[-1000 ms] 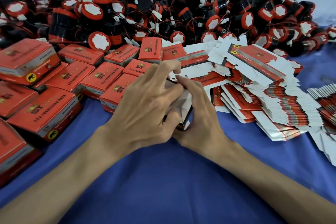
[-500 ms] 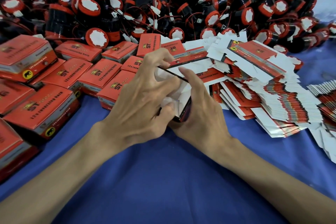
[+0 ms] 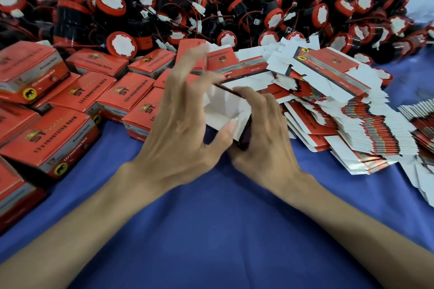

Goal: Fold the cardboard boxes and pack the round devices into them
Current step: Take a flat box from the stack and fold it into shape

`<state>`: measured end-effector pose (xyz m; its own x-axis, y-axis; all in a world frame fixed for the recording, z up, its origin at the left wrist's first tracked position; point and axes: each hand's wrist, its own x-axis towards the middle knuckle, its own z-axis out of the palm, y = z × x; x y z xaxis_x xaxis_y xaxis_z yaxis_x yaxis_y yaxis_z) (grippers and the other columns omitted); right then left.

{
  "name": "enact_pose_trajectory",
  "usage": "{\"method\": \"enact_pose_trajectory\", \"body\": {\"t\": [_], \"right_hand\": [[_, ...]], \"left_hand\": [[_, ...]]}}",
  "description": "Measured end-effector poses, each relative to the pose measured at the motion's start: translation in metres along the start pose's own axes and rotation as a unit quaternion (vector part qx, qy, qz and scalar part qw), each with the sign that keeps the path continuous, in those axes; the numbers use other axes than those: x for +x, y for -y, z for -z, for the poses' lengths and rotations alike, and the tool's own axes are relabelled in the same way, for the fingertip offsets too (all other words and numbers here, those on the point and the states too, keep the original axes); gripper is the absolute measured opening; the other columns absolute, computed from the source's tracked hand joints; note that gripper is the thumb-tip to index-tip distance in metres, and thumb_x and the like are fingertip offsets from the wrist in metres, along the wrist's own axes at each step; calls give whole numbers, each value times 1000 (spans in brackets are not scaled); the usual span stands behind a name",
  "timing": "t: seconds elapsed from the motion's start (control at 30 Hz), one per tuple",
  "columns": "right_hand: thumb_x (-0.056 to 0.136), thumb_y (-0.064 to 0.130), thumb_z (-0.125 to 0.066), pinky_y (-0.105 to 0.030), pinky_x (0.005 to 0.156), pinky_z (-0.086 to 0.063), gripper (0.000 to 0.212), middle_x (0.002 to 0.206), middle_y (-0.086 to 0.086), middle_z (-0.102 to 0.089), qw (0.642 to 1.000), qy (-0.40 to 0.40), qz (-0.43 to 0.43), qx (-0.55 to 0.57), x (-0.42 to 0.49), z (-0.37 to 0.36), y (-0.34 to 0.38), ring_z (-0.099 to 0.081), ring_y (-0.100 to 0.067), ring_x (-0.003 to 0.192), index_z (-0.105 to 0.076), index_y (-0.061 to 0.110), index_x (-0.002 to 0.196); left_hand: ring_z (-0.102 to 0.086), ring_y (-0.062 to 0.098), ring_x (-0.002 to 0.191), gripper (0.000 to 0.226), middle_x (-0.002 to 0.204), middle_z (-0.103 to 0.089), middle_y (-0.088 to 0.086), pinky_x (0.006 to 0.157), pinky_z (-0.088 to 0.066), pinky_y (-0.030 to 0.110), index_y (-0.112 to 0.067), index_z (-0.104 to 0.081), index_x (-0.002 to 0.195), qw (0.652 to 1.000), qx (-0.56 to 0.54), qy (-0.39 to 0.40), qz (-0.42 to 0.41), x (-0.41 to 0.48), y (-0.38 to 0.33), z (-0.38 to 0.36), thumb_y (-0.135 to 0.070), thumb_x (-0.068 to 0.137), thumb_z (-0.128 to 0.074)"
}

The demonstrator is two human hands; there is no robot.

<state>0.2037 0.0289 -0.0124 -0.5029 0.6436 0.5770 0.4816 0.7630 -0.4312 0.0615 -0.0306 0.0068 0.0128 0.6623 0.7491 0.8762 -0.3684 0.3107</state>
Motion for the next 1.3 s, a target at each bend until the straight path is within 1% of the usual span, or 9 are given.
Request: {"method": "enact_pose_trajectory", "body": {"t": [0.07, 0.2, 0.33, 0.47, 0.53, 0.63, 0.83, 1.0, 1.3], "right_hand": [[70, 27, -66, -39, 92, -38, 79, 121, -9, -46, 998, -2, -27, 51, 0, -3, -3, -43, -21, 111, -25, 28, 137], [66, 17, -69, -47, 96, -42, 90, 122, 7, -39, 993, -23, -34, 114, 3, -5, -5, -42, -18, 117, -22, 22, 142], [72, 25, -64, -41, 99, -43, 80, 126, 13, -43, 969, 23, 28, 246, 2, 0, -7, -47, -16, 120, -29, 12, 142], [82, 33, -52, -35, 92, -47, 56, 114, -5, -64, 888, 83, -67, 447, 5, 9, 0, -60, -24, 108, -49, 8, 132], [84, 31, -58, -17, 82, -48, 47, 105, 3, -66, 915, 72, -85, 388, 6, 10, 5, -63, -5, 97, -57, 4, 123], [78, 22, -70, -23, 81, -52, 43, 105, -1, -66, 937, 63, -78, 336, 5, 10, 9, -65, -10, 95, -55, 13, 117], [72, 23, -70, -28, 67, -57, 36, 85, 7, -67, 956, 10, -67, 286, 7, 10, 6, -68, -10, 76, -52, 29, 102], [71, 26, -69, -13, 64, -51, 42, 81, 18, -63, 975, -4, -75, 211, 3, 3, 5, -64, -2, 73, -48, 25, 108], [73, 14, -74, 6, 59, -34, 49, 81, 28, -49, 985, -14, -79, 150, 2, 0, 6, -53, 21, 72, -49, 8, 115]], "left_hand": [[-14, 16, 144, 65, 148, -15, 9, 116, -26, 45, -3, -32, 133, 984, -111, -29, 138, -3, -5, -6, -23, 80, -62], [-31, 1, 138, 73, 149, -32, -7, 114, -33, 36, -25, -24, 140, 861, -348, -46, 368, -9, -16, -15, -25, 76, -58], [-55, -7, 111, 55, 122, -56, -14, 88, -46, 13, -33, -40, 123, 857, -392, -64, 328, -10, -14, -18, -12, 76, -59], [-48, 0, 124, 64, 130, -51, -5, 104, -43, 26, -31, -39, 122, 890, -355, -73, 276, -12, -11, -20, 1, 70, -60], [-47, 7, 127, 64, 134, -50, -2, 107, -43, 35, -32, -39, 124, 888, -359, -67, 279, -13, -12, -21, -2, 74, -64], [-54, 13, 120, 61, 125, -54, -11, 100, -49, 45, -35, -44, 124, 878, -373, -46, 297, -15, -11, -21, -2, 75, -63], [-60, 0, 109, 56, 111, -61, -29, 84, -54, 24, -37, -50, 118, 895, -343, -43, 283, -16, -14, -21, 0, 80, -68], [-62, 0, 106, 50, 113, -63, -16, 88, -55, 27, -27, -54, 117, 909, -311, -56, 272, -15, -12, -23, 4, 82, -71], [-62, -3, 105, 49, 104, -63, -31, 87, -54, 23, -37, -52, 113, 915, -298, -65, 264, -16, -13, -23, -4, 79, -69]]}}
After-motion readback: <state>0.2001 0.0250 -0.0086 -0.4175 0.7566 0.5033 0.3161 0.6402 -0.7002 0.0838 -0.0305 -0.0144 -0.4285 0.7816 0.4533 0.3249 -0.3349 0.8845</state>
